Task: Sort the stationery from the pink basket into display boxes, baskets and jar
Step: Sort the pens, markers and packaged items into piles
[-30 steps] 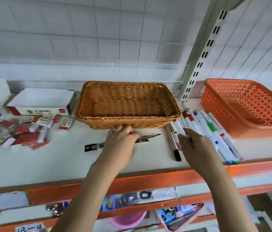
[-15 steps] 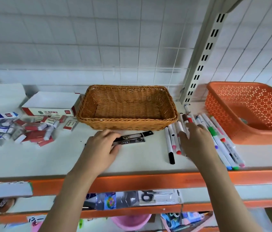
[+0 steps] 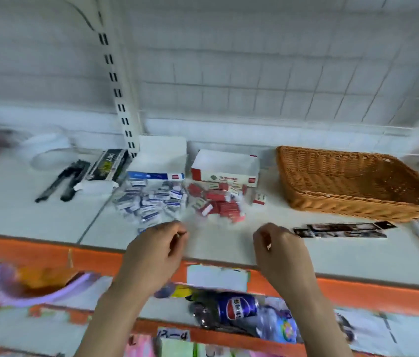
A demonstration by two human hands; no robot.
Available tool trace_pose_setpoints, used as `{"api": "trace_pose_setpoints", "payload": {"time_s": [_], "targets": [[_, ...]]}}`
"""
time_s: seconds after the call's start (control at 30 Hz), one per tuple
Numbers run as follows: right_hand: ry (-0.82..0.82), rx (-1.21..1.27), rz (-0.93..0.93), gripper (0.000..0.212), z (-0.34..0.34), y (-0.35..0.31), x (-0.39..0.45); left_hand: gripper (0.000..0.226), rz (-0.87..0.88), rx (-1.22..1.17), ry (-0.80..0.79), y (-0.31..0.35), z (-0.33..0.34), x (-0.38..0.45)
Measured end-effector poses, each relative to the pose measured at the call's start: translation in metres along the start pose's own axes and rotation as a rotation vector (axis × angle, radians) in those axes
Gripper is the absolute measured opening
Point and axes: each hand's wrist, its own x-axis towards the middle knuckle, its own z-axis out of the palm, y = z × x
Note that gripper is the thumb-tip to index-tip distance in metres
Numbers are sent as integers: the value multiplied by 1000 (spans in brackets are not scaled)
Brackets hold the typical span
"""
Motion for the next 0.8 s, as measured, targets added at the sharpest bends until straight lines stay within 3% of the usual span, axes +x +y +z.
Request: {"api": "trace_pose_setpoints", "payload": {"time_s": [0.13,0.3,0.63,0.8], "targets": [[-37,69,-16,16,65,-107,-14,4,-65,7,54,-113,-73,-32],[-99,61,-107,13,113,-203,-12,8,-161,-16,143,-218,-136,-42],[-124,48,-189,13,191,-306,21,9,-144,-126,219,-315,-179,-39],[-121,95,-232,11,239,-379,29,10,-86,-106,352,-381,-228,-30]]}}
